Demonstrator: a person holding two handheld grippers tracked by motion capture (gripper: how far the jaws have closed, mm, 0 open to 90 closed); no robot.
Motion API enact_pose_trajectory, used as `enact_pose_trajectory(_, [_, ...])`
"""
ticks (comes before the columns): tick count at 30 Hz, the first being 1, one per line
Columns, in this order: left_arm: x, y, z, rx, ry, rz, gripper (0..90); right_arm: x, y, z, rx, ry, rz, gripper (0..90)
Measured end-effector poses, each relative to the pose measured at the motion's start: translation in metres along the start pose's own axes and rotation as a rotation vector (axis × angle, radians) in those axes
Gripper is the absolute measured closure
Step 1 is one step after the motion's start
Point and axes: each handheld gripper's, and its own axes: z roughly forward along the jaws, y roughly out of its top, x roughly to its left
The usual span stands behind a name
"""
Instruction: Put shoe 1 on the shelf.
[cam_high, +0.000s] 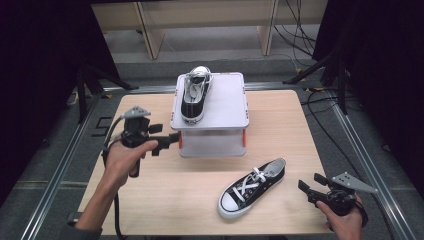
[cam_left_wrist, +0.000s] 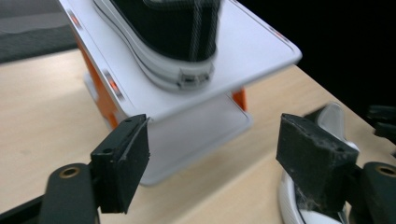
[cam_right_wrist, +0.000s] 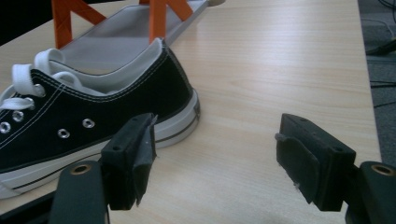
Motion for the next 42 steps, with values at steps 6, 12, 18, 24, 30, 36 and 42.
enact_pose_trajectory(6, [0.0,-0.057,-0.005,-0.034,0.043,0.008,23.4,0.006,0.002,0.0,0.018,0.038,-0.041,26.8])
enact_pose_trajectory(12, [0.005,-0.119,-0.002,-0.012,0.055,-0.009,21.2,0.018,0.006,0.003,-0.001,0.078,-0.149,24.5])
enact_pose_trajectory(18, [0.003,-0.155,0.002,0.0,0.036,0.021,17.2,0.033,0.007,0.008,0.044,0.141,-0.153,24.2])
enact_pose_trajectory(24, [0.004,-0.181,0.005,0.038,0.06,0.013,16.2,0.041,0.009,0.01,0.064,0.165,-0.161,24.2])
enact_pose_trajectory(30, [-0.003,-0.192,0.01,0.098,0.044,0.044,16.2,0.05,0.014,0.014,0.057,0.197,-0.206,24.3])
enact_pose_trajectory(36, [-0.004,-0.191,0.014,0.117,0.035,0.059,16.2,0.062,0.019,0.021,0.079,0.232,-0.238,24.4])
enact_pose_trajectory(42, [-0.001,-0.189,0.013,0.108,0.032,0.048,16.2,0.07,0.029,0.03,0.071,0.274,-0.294,24.4])
